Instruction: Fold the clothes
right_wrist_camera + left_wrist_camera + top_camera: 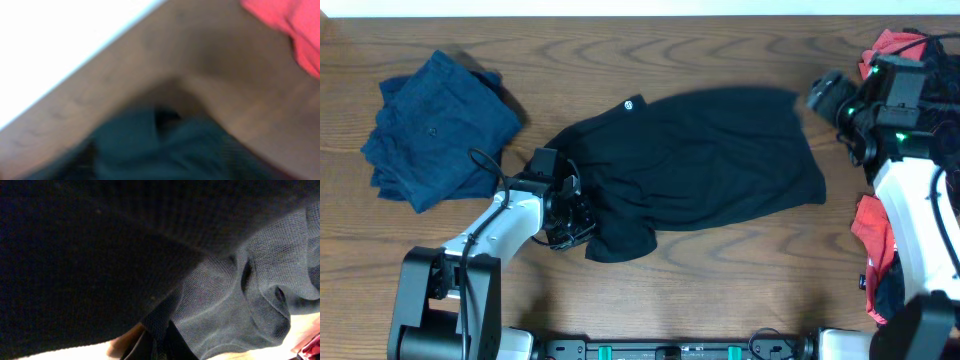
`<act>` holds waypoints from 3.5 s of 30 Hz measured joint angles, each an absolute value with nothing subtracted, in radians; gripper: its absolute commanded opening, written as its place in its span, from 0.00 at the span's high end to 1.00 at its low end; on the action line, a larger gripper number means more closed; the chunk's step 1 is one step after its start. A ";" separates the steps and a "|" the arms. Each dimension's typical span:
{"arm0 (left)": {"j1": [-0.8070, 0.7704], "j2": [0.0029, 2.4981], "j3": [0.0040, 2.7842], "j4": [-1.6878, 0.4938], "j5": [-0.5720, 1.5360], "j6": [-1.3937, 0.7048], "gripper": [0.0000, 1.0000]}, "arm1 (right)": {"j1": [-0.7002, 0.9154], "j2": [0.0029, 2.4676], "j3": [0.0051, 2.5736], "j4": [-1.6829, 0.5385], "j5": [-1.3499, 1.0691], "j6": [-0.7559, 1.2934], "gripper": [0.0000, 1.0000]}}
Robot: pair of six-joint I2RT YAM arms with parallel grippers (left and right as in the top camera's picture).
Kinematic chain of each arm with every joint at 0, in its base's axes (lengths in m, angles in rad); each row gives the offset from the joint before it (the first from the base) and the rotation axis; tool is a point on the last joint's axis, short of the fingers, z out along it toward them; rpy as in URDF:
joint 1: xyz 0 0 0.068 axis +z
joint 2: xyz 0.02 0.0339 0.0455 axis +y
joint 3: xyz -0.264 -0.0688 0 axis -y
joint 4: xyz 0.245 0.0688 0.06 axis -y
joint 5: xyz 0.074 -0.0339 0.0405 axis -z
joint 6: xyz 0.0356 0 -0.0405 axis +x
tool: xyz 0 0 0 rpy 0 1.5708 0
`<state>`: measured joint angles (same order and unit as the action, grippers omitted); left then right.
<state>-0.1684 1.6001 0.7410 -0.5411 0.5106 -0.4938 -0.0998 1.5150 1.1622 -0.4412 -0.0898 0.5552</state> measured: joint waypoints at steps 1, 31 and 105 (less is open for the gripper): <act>-0.168 1.600 0.741 -0.542 0.511 -0.494 0.94 | -0.101 1.528 1.161 -0.480 -0.084 0.541 0.08; -0.168 1.600 0.741 -0.541 0.514 -0.494 0.94 | -0.101 1.546 0.840 -0.404 0.025 0.357 0.13; -0.142 1.206 1.189 -0.470 0.492 -0.505 0.94 | -0.074 1.716 0.844 -0.262 -0.195 0.373 0.43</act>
<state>-0.1417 1.2064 1.1892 -0.4702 0.4923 -0.5049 -0.0738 1.7164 0.8440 -0.2619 -0.1947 0.3729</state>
